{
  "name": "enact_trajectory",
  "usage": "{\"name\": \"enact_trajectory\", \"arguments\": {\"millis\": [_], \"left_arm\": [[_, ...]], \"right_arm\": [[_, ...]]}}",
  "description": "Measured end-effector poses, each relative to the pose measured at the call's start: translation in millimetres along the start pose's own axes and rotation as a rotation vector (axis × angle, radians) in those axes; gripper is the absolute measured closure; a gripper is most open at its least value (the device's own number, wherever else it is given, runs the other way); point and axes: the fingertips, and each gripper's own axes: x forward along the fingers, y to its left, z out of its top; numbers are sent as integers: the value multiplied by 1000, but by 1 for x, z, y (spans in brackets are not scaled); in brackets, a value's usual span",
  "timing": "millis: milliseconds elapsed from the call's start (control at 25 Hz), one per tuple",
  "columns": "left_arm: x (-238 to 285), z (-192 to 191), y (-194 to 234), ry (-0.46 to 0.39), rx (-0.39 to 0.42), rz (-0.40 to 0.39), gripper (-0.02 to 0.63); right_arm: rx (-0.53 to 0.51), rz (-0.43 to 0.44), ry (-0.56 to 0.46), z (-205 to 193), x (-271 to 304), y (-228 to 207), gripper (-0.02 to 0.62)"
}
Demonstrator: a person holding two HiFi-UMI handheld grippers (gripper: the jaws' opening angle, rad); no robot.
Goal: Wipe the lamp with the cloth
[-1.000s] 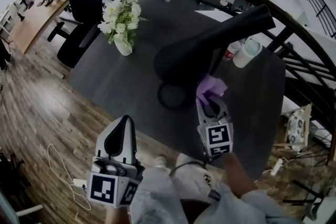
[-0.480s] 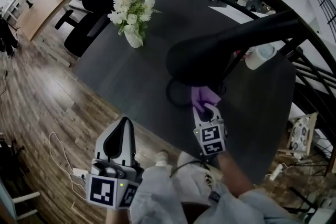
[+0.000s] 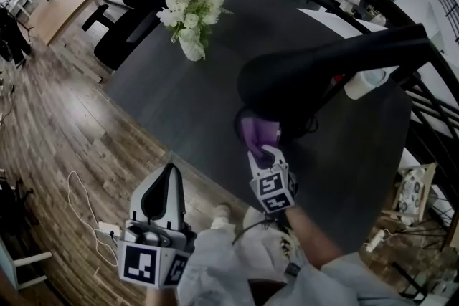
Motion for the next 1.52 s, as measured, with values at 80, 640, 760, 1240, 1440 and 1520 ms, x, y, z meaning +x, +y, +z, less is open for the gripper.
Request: {"name": "enact_trajectory", "arguments": {"millis": [80,640,760,1240,1440,1520], "left_arm": [[-1,1,2,-3,-2,10,598],[-17,-6,14,20,4,54,598],[-15,-6,13,22,4,51,600],[4,-1,-1,9,-7,-18,598],[12,1,-15,2,-10,-63,598],[16,1,-21,9,-14,-80,600]], "right_arm": [[-25,27,-10,7,8,10,531],[-121,91,-20,47,57,34,529],[-128,88,-25,48,55,32,529],[-116,37,13,22,19,13,529],[-106,-29,43,2,-3,-14,528],[-108,-68,59,-3,-12,-27,528]]}}
